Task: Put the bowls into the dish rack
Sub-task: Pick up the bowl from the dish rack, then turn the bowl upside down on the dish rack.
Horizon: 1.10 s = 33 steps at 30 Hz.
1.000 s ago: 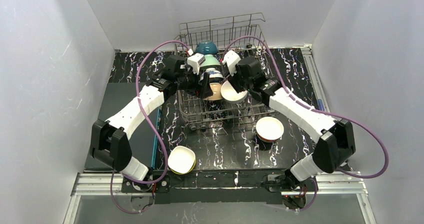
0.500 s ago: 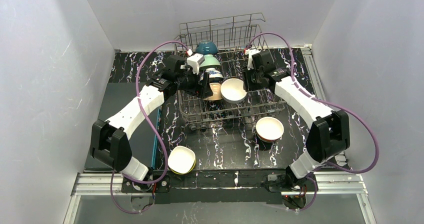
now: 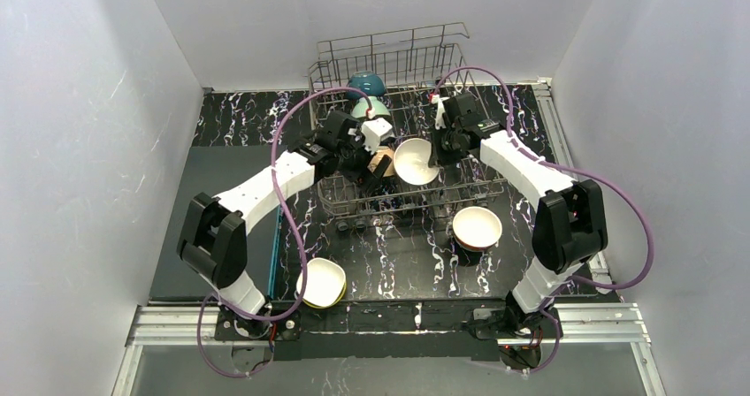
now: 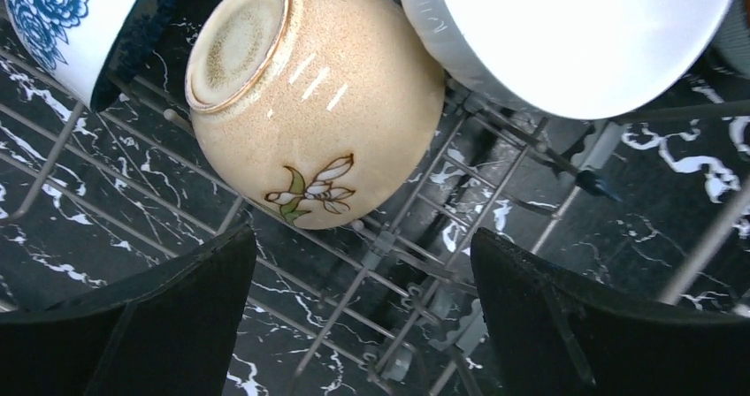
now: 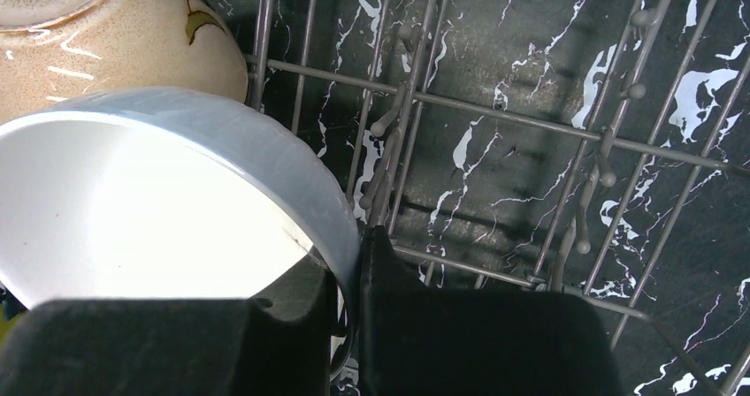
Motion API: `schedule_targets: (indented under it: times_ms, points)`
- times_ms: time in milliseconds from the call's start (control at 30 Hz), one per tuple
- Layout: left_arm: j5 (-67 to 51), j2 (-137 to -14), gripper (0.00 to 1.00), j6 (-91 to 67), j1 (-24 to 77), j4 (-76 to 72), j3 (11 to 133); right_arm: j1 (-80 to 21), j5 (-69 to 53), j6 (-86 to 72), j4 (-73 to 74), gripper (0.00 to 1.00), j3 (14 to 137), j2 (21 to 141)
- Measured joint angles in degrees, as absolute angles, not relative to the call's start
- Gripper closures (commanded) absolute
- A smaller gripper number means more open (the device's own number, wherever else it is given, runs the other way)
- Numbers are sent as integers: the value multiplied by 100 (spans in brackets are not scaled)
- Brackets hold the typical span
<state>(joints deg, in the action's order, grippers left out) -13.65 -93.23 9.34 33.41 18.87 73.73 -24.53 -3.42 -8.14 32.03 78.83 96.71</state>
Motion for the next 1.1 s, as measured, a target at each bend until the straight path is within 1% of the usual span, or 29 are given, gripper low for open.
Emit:
schedule_targets:
  times_ms: [233, 400, 567, 700, 833, 1100]
  points:
    - [-674, -9581, 8, 1643, 3535, 1929, 7585, -2320, -388, -886, 3288, 99, 7883, 9564]
    - [-152, -9778, 9, 1925, 3629, 1835, 7784, -2062, -215, -910, 3301, 99, 7915, 8997]
    - [-62, -9918, 8, 2108, 3769, 1798, 7874, -1839, -80, -956, 3245, 99, 8101, 8510]
    - [49, -10068, 7, 2198, 3896, 1612, 7874, -1833, -60, -993, 3236, 99, 8132, 8409]
    - [279, -10289, 10, 2180, 3953, 1570, 7940, -1817, -58, -991, 3286, 99, 8132, 8409]
    - [834, -10486, 15, 2005, 4101, 2029, 8350, -1728, -64, -985, 3286, 99, 8130, 8409]
